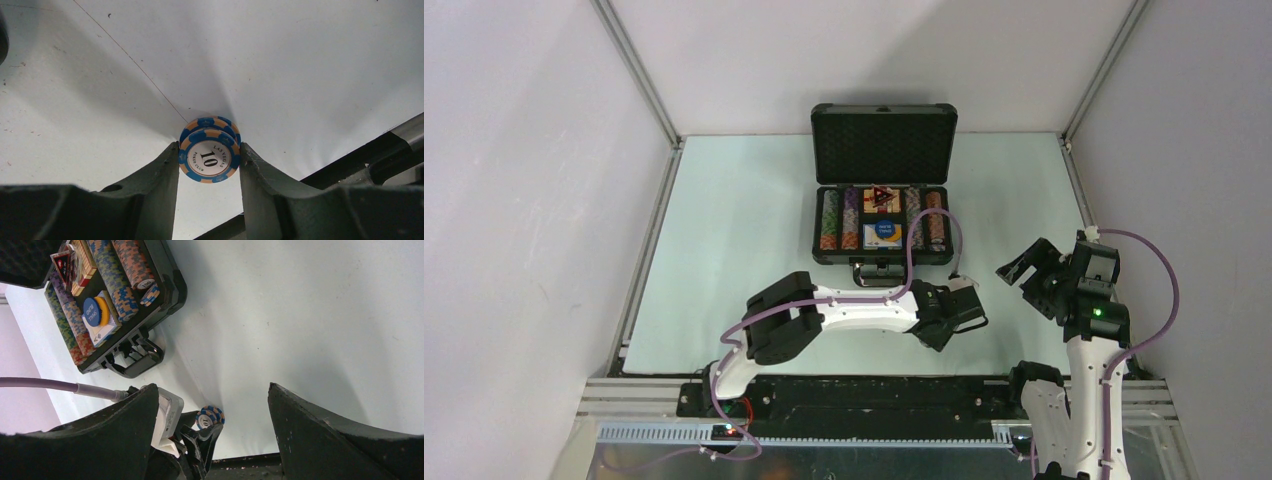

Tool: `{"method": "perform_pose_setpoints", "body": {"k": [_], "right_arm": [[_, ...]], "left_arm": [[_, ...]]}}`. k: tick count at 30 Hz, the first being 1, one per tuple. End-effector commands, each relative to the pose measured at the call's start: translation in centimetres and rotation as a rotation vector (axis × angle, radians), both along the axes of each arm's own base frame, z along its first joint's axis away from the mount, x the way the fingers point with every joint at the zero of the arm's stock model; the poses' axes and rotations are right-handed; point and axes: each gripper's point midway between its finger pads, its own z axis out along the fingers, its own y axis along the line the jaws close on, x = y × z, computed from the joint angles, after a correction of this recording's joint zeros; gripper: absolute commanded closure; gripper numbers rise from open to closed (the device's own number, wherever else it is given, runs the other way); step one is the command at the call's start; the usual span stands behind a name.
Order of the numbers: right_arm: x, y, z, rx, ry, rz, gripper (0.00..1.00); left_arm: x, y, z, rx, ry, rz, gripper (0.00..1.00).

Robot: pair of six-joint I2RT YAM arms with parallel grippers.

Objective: Pack up texas hold em set

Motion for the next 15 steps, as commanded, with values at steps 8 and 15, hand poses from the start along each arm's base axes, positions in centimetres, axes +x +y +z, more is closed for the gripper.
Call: {"method": "perform_pose_setpoints", "body": {"k": [8, 15], "right_arm": [[0.27, 0.19, 0.91, -0.017, -0.041, 0.03, 0.17], [0.26, 0.24, 0.93, -0.016, -0.042, 0.031, 0.17]], "left_arm": [[0.39, -1.31, 1.51, -0.043, -0.026, -0.007, 0.48], [0.43, -1.33, 1.56, -0.043, -0.029, -0.007, 0.44]]}}
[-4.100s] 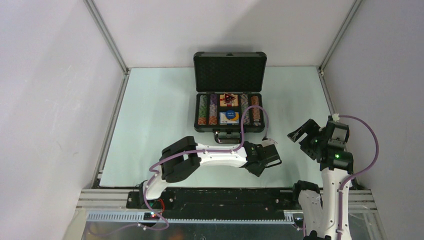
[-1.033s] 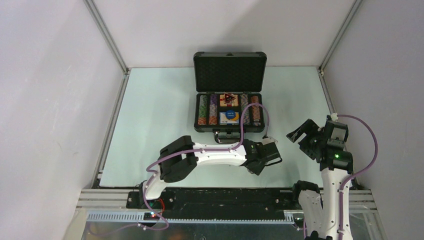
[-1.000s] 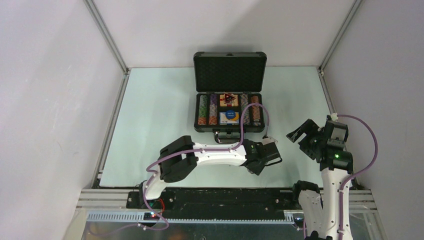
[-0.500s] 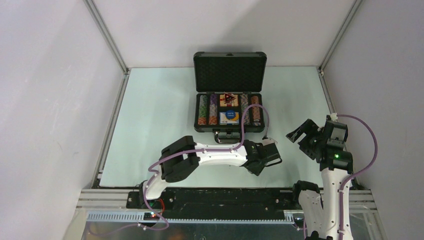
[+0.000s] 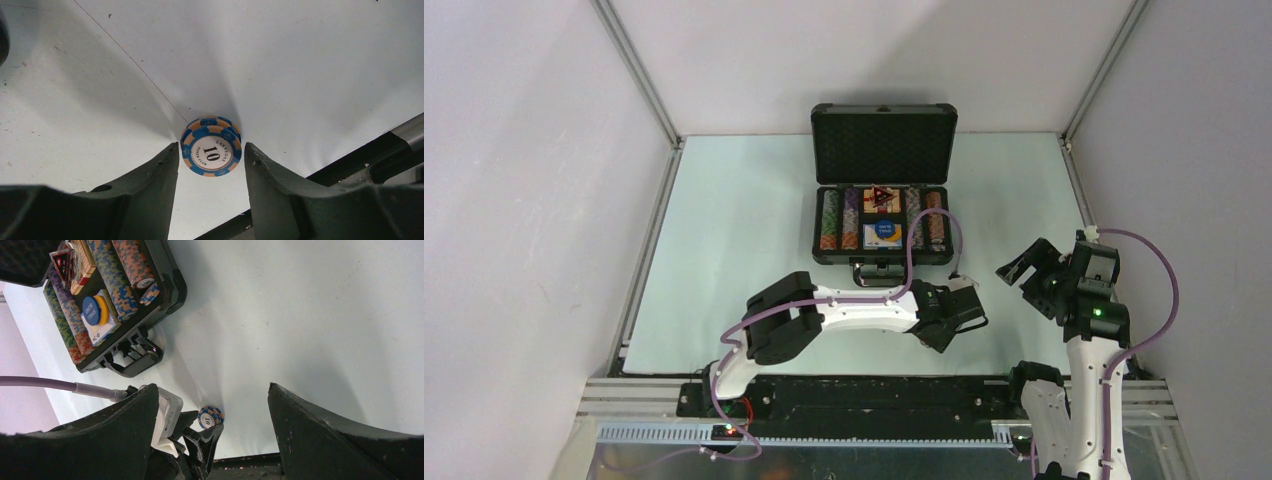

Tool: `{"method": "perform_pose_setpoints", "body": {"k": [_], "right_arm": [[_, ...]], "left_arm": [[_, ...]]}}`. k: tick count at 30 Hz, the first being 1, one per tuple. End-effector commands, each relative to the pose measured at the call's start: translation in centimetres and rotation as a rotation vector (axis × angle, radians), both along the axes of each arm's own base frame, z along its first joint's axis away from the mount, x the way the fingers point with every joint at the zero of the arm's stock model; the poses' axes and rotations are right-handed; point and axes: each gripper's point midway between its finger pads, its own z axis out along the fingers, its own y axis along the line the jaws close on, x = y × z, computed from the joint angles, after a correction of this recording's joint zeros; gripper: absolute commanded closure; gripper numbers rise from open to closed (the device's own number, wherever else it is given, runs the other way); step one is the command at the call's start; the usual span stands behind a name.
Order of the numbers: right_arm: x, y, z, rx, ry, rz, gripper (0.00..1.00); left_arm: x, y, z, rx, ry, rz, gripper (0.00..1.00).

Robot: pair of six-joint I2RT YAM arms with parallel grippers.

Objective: Pack up texas hold em set

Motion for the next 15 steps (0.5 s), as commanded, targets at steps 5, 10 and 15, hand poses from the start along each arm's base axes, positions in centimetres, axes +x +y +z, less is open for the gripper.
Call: {"method": "perform_pose_setpoints", "body": {"k": [5, 10, 15], "right_arm": [[0.3, 0.2, 0.9, -0.011, -0.038, 0.024, 0.17], [0.3, 0.2, 0.8, -0.012, -0.037, 0.021, 0.16], [0.3, 0.1, 0.9, -0.014, -0.042, 0.02, 0.16]], "left_arm": [[0.6, -1.2, 2.1, -0.05, -0.037, -0.004, 0.41], [1.2, -0.8, 4.0, -0.076, -0.085, 0.017, 0.35], [1.8, -0.7, 6.6, -0.122, -0.126, 0.033, 0.31]]}}
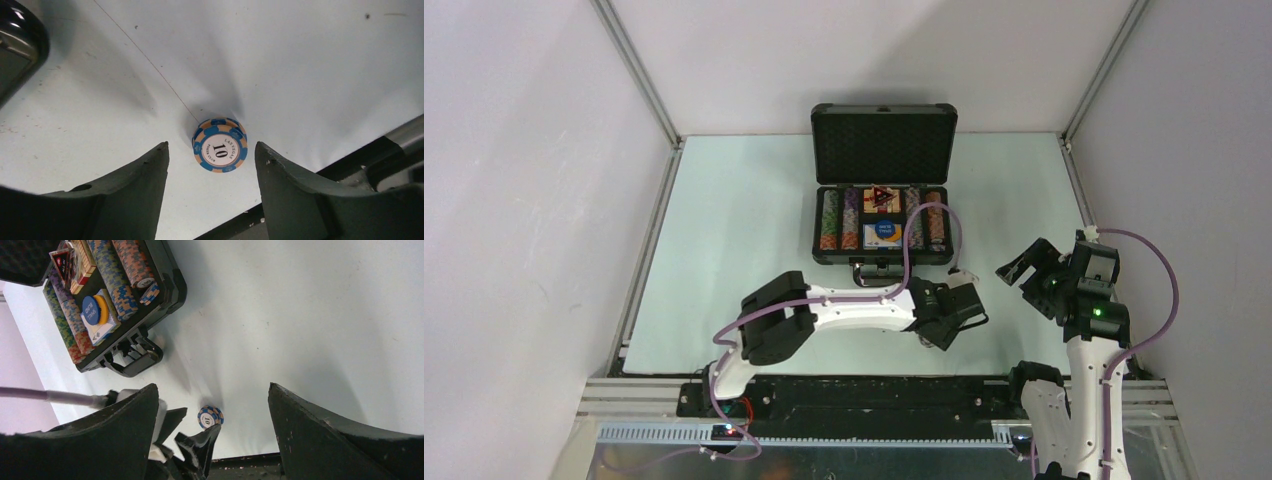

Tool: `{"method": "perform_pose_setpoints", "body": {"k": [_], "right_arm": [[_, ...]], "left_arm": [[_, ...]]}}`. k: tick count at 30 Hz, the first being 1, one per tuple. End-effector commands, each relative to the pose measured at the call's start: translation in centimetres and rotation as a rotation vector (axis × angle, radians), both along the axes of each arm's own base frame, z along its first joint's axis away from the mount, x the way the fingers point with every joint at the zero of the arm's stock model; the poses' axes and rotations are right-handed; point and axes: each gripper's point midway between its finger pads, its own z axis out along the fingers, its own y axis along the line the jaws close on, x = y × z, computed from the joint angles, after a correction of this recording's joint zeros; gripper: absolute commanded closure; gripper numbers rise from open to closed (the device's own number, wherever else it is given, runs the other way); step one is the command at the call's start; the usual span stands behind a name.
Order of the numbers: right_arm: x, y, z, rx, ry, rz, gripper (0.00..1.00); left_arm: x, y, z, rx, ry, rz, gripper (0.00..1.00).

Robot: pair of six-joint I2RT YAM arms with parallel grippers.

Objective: Pack up texas hold em set

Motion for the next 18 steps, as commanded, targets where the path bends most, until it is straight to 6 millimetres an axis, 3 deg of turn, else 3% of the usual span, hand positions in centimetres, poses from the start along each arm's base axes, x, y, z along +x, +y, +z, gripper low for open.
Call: {"method": "perform_pose_setpoints", "body": {"k": [1, 6, 10, 14, 15, 16, 18], "right_arm": [[0.3, 0.0, 0.9, -0.014, -0.042, 0.017, 0.16], [0.4, 0.0, 1.1, -0.012, -0.049, 0.014, 0.16], [0.5, 0.1, 1.4, -0.007, -0.064, 0.018, 0.16], [0.6, 0.6, 1.8, 0.01, -0.084, 0.035, 0.16], [0.7, 0.6, 1.9, 0.012, -0.093, 0.038, 0.16], [0.7, 0.8, 2.1, 0.016, -0.099, 0.044, 0.16], [0.8, 0.9, 2.4, 0.017, -0.114, 0.044, 0.16]], "left_arm": [[1.1, -0.8, 6.5, -0.131, -0.092, 0.016, 0.31], [1.7, 0.1, 9.7, -0.191, -0.152, 0.025, 0.25], [2.5, 1.9, 12.7, -0.283, -0.235, 0.046, 0.22], [3.9, 5.9, 14.6, -0.351, -0.284, 0.115, 0.22], [4.5, 7.7, 14.6, -0.355, -0.29, 0.146, 0.21], [5.4, 8.9, 15.9, -0.397, -0.307, 0.184, 0.21], [6.2, 12.1, 14.1, -0.374, -0.304, 0.234, 0.2]]}}
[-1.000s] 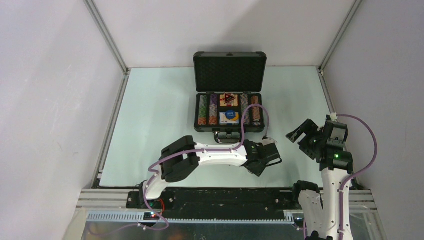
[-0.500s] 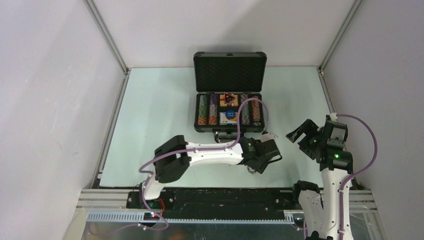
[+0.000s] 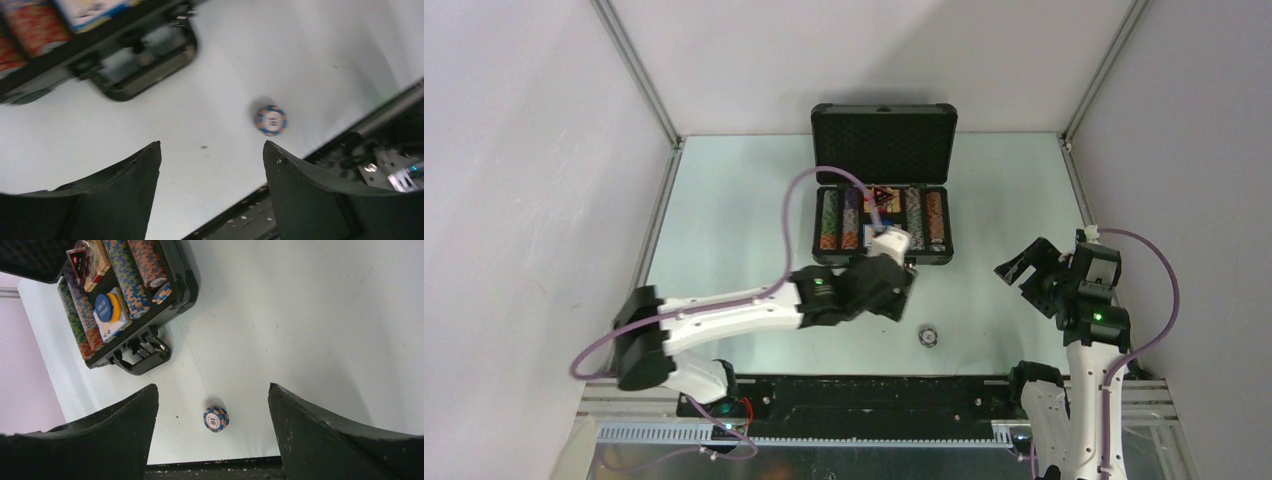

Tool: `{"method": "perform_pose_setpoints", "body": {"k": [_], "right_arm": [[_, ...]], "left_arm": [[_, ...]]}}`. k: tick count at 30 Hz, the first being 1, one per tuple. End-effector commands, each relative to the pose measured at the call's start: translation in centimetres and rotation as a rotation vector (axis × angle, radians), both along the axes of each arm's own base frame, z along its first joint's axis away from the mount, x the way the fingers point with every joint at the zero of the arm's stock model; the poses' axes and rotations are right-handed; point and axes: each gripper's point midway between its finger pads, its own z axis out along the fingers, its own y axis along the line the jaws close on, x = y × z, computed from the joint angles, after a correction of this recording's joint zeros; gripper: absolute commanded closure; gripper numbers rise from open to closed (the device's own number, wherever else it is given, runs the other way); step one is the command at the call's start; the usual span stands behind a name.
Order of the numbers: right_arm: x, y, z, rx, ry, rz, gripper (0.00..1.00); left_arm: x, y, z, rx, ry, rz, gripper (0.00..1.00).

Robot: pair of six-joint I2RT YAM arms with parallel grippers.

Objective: Pack up texas hold em set

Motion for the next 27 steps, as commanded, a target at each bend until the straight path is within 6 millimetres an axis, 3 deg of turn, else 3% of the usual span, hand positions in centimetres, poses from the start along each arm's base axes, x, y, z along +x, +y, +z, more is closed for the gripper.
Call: {"method": "perform_pose_setpoints", "body": {"k": [1, 6, 16, 18, 27], "right_arm": [[0.8, 0.6, 1.8, 0.008, -0.082, 0.03, 0.16], [1.1, 1.7, 1.5, -0.003, -0.064, 0.049, 0.16], [0.2, 7.7, -1.2, -0.165, 0.035, 0.173, 0.18], [-0.5, 9.3, -2.1, -0.207, 0.055, 0.215, 0.19], [-2.4, 13.0, -6.1, -0.267, 0.142, 0.274, 0.18]], "left_arm": [[3.6, 5.3, 1.4, -0.08, -0.07, 0.149, 0.21], [4.9, 10.7, -0.8, -0.082, -0.074, 0.253, 0.2], [6.1, 17.3, -4.2, -0.079, -0.12, 0.359, 0.18], [6.1, 17.7, -4.7, -0.081, -0.131, 0.372, 0.17], [6.5, 19.2, -6.5, -0.06, -0.193, 0.384, 0.14]]}}
